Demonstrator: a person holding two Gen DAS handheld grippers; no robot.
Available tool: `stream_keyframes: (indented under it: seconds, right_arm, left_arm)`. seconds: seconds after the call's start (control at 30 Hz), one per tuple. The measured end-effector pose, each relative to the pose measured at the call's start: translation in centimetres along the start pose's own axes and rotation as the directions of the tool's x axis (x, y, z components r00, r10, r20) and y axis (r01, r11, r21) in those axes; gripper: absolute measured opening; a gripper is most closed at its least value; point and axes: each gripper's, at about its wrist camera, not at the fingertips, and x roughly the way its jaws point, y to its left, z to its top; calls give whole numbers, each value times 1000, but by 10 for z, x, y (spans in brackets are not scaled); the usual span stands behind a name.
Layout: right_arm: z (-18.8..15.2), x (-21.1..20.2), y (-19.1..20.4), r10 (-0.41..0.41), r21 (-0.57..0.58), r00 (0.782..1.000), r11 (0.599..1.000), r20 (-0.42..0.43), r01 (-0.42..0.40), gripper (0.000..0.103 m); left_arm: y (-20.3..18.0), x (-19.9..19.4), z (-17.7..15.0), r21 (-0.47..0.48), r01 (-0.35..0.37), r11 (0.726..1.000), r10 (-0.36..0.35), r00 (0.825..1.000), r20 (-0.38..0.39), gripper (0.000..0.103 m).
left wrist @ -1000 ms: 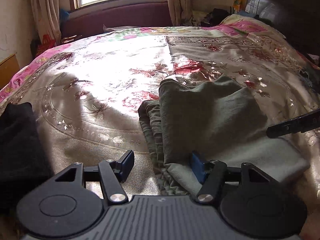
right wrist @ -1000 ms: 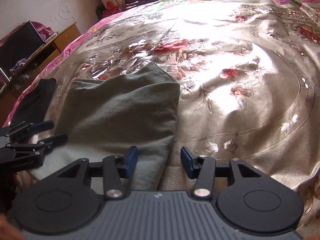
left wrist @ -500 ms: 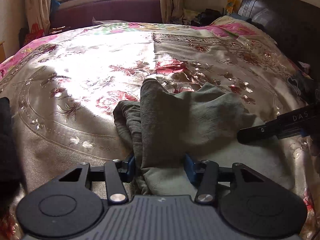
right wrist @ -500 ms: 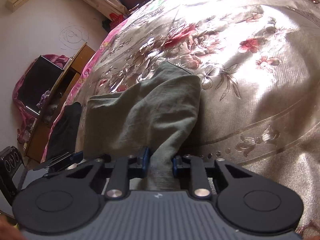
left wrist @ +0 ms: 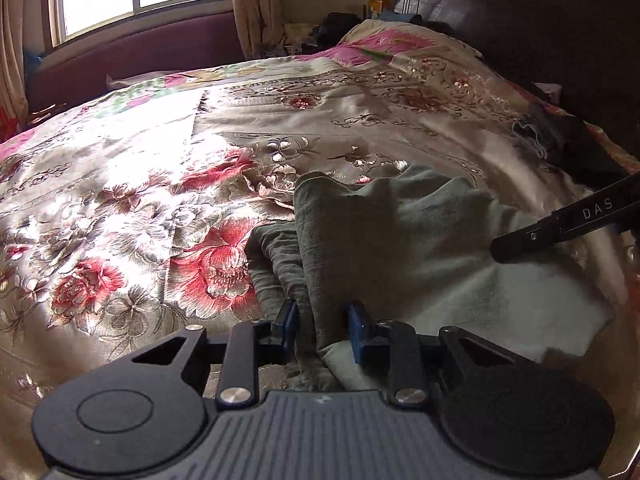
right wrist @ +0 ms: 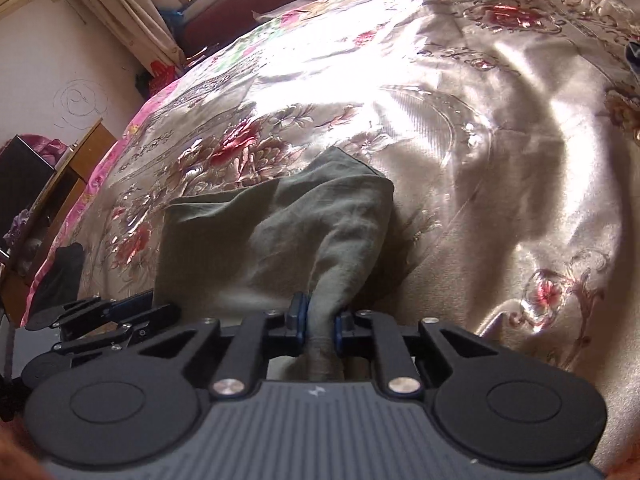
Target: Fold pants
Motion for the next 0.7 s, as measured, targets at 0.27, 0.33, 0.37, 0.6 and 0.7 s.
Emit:
stream_keyframes:
  seconds: [0.27, 0.33, 0.37, 0.6, 0.7]
  right_arm:
    - [-25, -42, 19, -81, -66, 991, 994, 109, 88, 27]
    - [-34, -50, 27, -70, -70, 991, 994, 117, 79, 27]
    - [-38, -53, 31, -60, -75, 991, 995, 118, 69, 27]
    - [-59, -64, 55, -28, -101, 994, 994, 104, 38, 27]
    - [-64, -70, 62, -16, -101, 994, 995, 109, 27, 27]
  left_arm:
    - [-5, -30, -9, -19, -85, 996, 85, 996, -20, 49]
    - [-9, -38, -9, -34, -95, 995, 95, 995, -13, 51]
    - [-13, -42, -9, -36, -100, 994, 99, 995, -8, 53]
    - [-36, -67, -11, -38, -120, 992, 121, 992, 28, 62]
    - [-45, -77, -12, -43, -124, 991, 126, 991, 45, 63]
